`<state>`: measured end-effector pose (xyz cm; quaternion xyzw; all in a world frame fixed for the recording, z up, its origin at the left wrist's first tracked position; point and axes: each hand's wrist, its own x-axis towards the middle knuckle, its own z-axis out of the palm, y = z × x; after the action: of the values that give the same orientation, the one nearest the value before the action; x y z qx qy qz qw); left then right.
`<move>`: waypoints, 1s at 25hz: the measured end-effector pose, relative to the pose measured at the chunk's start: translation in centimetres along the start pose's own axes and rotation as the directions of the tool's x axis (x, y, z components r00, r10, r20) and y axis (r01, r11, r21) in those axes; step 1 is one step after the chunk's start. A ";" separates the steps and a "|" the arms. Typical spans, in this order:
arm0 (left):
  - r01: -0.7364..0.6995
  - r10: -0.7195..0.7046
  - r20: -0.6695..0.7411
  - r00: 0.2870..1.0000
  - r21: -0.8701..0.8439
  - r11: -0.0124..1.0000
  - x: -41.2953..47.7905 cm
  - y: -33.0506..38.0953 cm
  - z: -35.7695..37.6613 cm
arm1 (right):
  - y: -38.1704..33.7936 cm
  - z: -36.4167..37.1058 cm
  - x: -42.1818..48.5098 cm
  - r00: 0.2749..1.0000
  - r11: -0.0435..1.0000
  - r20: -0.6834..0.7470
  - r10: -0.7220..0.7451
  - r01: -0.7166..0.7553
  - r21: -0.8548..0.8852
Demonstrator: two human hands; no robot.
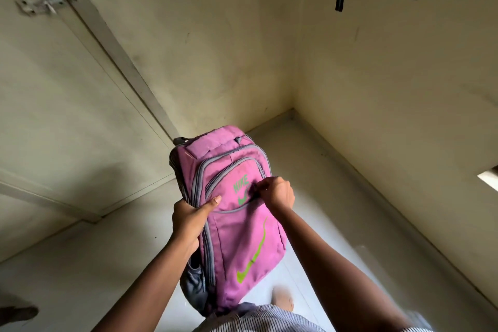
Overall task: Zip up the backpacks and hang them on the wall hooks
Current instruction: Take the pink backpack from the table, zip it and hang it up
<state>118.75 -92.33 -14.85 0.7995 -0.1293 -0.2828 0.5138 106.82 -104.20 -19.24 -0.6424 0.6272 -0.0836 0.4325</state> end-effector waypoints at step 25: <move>-0.437 0.428 0.175 0.887 0.621 0.651 1.0 -1.6 1.7 | -6.8 -3.2 -0.4 0.834 0.719 0.551 -0.010 -0.377 0.584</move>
<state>118.41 -93.38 -17.11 0.8703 -0.4082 -0.0954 0.2586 109.70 -106.35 -12.61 -0.3717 0.4767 -0.0827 0.7923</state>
